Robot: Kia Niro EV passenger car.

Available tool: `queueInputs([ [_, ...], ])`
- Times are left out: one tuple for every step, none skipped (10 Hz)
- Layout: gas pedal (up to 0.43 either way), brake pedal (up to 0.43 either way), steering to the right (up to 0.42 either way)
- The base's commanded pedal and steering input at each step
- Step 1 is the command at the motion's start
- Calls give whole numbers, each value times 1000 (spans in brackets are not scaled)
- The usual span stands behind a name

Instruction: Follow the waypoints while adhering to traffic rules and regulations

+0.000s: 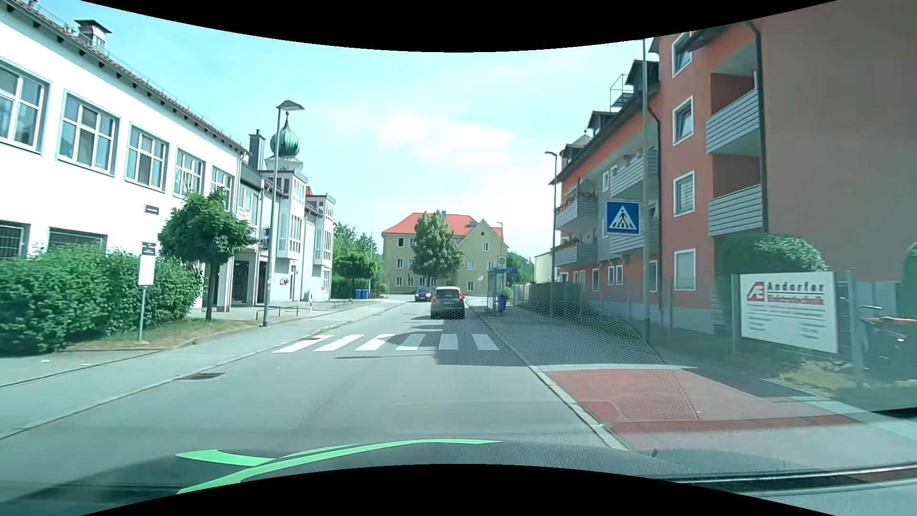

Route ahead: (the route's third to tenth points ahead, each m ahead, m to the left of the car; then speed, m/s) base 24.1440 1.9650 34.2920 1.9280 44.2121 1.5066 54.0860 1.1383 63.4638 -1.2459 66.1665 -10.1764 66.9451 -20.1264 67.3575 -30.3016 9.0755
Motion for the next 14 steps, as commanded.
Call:
queueInputs([
  [177,0,0],
  [177,0,0],
  [177,0,0],
  [177,0,0],
  [177,0,-1],
  [177,0,-1],
  [177,0,-1],
  [177,0,-1],
  [177,0,-1],
  [169,0,-1],
  [169,0,-1],
  [157,0,-2],
  [138,0,-2],
  [130,0,-2],
])
